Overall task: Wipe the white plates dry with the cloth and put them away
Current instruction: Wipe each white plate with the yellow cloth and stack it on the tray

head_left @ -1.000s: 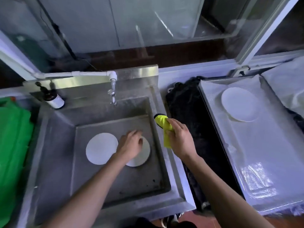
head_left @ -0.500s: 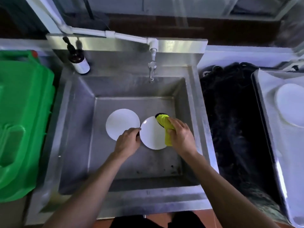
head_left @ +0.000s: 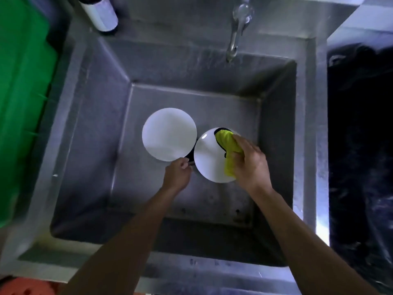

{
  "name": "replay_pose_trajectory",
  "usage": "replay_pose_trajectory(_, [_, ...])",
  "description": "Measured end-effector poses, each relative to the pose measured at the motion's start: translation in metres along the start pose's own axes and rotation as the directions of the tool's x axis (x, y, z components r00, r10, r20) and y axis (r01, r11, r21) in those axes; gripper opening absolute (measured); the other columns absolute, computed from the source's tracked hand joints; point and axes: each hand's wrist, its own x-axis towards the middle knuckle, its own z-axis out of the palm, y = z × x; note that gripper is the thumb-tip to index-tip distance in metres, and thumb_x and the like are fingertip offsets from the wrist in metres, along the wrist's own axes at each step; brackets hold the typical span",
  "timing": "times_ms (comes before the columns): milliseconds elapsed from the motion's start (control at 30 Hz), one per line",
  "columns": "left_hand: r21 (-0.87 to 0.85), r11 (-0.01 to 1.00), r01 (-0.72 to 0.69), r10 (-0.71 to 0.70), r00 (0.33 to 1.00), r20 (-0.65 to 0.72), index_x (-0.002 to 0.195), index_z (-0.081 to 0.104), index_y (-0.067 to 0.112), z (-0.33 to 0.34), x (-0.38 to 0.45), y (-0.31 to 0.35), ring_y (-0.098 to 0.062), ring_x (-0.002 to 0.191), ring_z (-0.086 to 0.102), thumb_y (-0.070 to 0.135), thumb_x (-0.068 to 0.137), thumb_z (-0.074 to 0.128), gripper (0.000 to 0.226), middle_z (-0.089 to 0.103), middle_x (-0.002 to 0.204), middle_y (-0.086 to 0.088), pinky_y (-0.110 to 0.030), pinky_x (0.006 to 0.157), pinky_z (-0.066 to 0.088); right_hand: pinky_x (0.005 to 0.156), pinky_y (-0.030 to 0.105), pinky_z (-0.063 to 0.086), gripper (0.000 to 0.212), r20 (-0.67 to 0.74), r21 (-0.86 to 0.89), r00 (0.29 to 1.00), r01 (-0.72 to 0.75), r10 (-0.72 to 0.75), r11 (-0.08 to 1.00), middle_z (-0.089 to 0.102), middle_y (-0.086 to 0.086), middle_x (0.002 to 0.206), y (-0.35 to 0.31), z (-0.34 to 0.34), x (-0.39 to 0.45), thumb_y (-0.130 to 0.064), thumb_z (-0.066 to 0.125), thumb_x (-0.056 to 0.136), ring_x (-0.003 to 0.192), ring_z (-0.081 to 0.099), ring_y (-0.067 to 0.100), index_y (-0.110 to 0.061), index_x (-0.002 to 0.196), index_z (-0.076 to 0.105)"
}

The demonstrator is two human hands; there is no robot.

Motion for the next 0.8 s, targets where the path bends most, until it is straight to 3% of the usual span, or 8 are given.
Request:
replay_pose_trajectory(133, [-0.109,0.989,0.098,-0.096,0.995,0.021,0.132,0.064,0.008,0.025,0.018,-0.016,-0.026,0.122,0.06,0.02,0.099,0.061,0.036,0.065,0.134,-0.01,-0.03,0.101,0.045,0.102,0.046,0.05,0.047,0.025,0.009,1.0,-0.008,0.008,1.0,0.065,0.009,0.134,0.012,0.015,0.006,-0.003,0.053,0.093,0.12,0.061,0.034,-0.01,0.14,0.057])
replay_pose_trajectory(200, [-0.229,0.96,0.159,-0.158,0.987,0.023,0.131,0.065,0.01,0.037,0.028,-0.02,-0.025,0.115,0.065,0.021,0.097,0.067,0.035,0.068,0.13,-0.009,-0.042,0.103,0.052,0.101,0.044,0.05,0.047,0.035,0.015,0.999,-0.018,0.018,1.0,0.065,0.006,0.133,0.018,0.021,0.008,-0.004,0.054,0.093,0.12,0.061,0.032,-0.013,0.139,0.057])
replay_pose_trajectory(333, [-0.399,0.889,0.226,-0.248,0.969,-0.004,0.104,0.072,0.019,0.059,0.042,-0.023,-0.03,0.098,0.071,0.028,0.094,0.071,0.013,0.073,0.11,-0.007,-0.049,0.075,0.063,0.102,0.043,0.05,0.048,0.038,0.023,0.999,-0.032,0.032,0.999,0.064,0.004,0.134,0.029,0.031,0.01,-0.005,0.056,0.093,0.119,0.062,0.031,-0.015,0.14,0.057])
replay_pose_trajectory(400, [-0.481,0.842,0.243,-0.292,0.956,-0.028,0.098,0.071,0.017,0.068,0.047,-0.023,-0.03,0.09,0.072,0.03,0.09,0.077,0.016,0.072,0.095,-0.002,-0.046,0.059,0.064,0.101,0.043,0.051,0.047,0.027,0.031,0.999,-0.039,0.038,0.999,0.065,0.004,0.133,0.033,0.036,0.01,-0.005,0.057,0.093,0.118,0.062,0.03,-0.016,0.139,0.058])
replay_pose_trajectory(467, [-0.488,0.84,0.235,-0.305,0.95,-0.067,0.097,0.069,0.017,0.076,0.049,-0.022,-0.028,0.085,0.071,0.032,0.084,0.083,0.024,0.069,0.091,0.001,-0.04,0.049,0.061,0.1,0.042,0.052,0.046,0.016,0.034,0.998,-0.055,0.055,0.998,0.065,0.002,0.133,0.035,0.039,0.01,-0.007,0.057,0.094,0.117,0.063,0.028,-0.018,0.139,0.057])
replay_pose_trajectory(600, [-0.446,0.87,0.208,-0.293,0.947,-0.13,0.097,0.066,0.012,0.086,0.054,-0.02,-0.016,0.073,0.068,0.029,0.078,0.089,0.034,0.067,0.09,0.0,-0.03,0.044,0.057,0.098,0.047,0.054,0.043,0.013,0.075,0.998,-0.063,0.062,0.995,0.066,0.002,0.131,0.038,0.042,0.009,-0.01,0.056,0.097,0.113,0.067,0.026,-0.019,0.139,0.057])
replay_pose_trajectory(700, [-0.371,0.917,0.148,-0.234,0.952,-0.199,0.082,0.062,0.019,0.087,0.056,-0.02,-0.006,0.068,0.061,0.026,0.078,0.088,0.027,0.064,0.079,0.007,-0.008,0.043,0.043,0.099,0.048,0.053,0.044,0.013,0.062,0.998,-0.065,0.064,0.996,0.065,0.002,0.132,0.04,0.042,0.008,-0.009,0.056,0.097,0.115,0.064,0.027,-0.019,0.14,0.057])
replay_pose_trajectory(800, [-0.34,0.931,0.134,-0.221,0.947,-0.231,0.074,0.057,0.021,0.088,0.056,-0.02,-0.008,0.067,0.061,0.024,0.08,0.086,0.03,0.062,0.076,0.007,-0.014,0.046,0.043,0.101,0.048,0.051,0.045,0.013,0.064,0.997,-0.077,0.076,0.995,0.064,0.003,0.134,0.041,0.04,0.005,-0.007,0.055,0.096,0.118,0.063,0.027,-0.017,0.14,0.057])
